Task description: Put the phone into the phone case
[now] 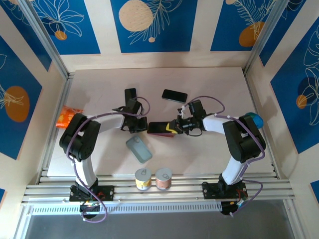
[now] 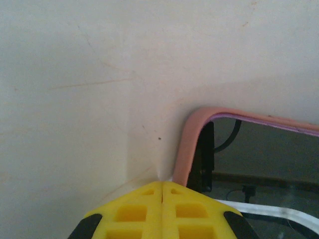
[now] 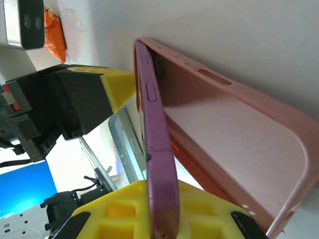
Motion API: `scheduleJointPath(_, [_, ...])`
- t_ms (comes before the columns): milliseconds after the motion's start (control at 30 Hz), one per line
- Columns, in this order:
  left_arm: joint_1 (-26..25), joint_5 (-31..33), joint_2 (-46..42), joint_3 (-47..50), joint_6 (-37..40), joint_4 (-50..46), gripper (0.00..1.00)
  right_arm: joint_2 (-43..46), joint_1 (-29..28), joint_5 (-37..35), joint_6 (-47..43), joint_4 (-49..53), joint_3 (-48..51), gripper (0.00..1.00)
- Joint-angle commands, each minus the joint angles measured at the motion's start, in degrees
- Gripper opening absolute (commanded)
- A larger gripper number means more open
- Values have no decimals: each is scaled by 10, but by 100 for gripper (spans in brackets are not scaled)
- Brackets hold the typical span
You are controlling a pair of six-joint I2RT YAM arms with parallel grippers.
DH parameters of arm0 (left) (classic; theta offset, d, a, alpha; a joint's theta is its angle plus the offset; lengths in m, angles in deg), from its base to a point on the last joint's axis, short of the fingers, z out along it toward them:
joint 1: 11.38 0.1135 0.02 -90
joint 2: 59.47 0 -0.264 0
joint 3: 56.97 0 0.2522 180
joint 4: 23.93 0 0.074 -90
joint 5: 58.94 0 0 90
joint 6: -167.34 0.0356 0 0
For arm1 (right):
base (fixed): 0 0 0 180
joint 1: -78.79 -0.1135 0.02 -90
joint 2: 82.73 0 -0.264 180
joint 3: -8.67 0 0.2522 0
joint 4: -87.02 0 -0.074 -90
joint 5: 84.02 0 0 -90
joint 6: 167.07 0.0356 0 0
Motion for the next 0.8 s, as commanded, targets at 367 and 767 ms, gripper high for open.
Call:
scheduleJointPath(367, [-16, -46, -34, -25, -20, 4, 0, -30, -9, -107, -15, 66, 6, 0])
scheduleJointPath(767, [-17, -56, 16, -26, -22, 36, 0, -36, -10, -111, -18, 77, 1, 0])
